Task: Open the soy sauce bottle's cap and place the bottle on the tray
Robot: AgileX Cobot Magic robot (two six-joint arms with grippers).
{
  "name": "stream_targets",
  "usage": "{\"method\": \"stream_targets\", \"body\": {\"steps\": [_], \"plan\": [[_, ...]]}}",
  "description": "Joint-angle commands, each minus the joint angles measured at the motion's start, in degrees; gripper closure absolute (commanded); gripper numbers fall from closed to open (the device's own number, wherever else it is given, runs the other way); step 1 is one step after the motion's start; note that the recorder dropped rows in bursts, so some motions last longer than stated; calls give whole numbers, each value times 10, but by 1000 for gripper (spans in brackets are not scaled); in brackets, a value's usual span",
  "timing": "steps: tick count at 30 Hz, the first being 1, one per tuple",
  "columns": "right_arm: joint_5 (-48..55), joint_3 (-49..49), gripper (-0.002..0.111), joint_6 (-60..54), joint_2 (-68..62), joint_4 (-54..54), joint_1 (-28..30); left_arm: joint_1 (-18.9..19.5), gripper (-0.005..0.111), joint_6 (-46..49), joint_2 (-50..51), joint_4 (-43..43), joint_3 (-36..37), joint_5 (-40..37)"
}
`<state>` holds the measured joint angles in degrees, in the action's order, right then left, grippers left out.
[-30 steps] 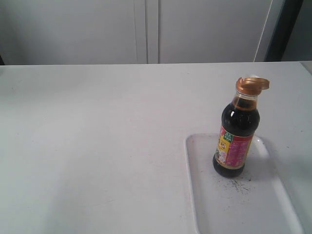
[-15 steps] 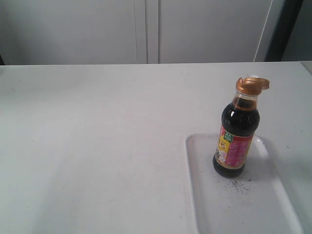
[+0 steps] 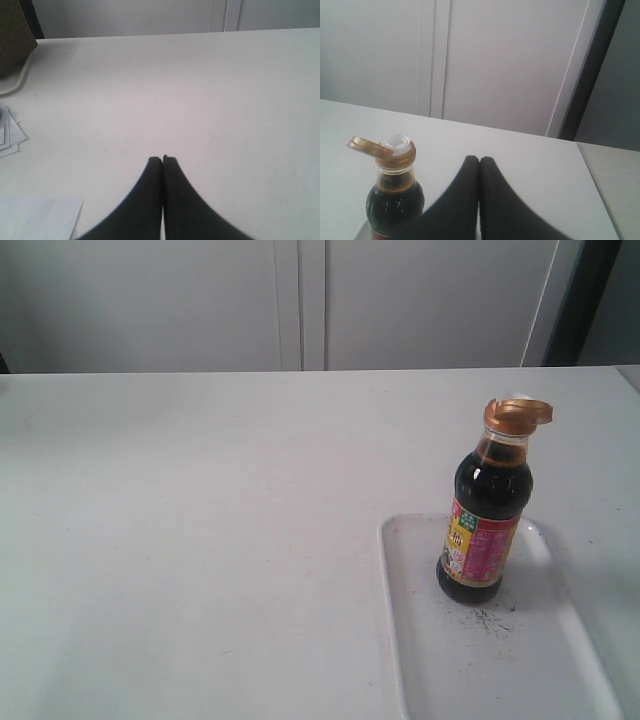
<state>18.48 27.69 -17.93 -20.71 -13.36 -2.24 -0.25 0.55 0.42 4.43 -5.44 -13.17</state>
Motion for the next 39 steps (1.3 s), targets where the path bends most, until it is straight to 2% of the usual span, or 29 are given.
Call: {"method": "stream_targets", "body": {"steps": [1,12,39], "plan": [[-6,-3,108,3,2,-3,-1,1,107,-6,-4,6,23,1],[-6,-3,108,3,2,-3,-1,1,107,-6,-4,9,54,0],[-6,-3,108,3,2,-3,-1,1,107,-6,-4,12,54,14]]}}
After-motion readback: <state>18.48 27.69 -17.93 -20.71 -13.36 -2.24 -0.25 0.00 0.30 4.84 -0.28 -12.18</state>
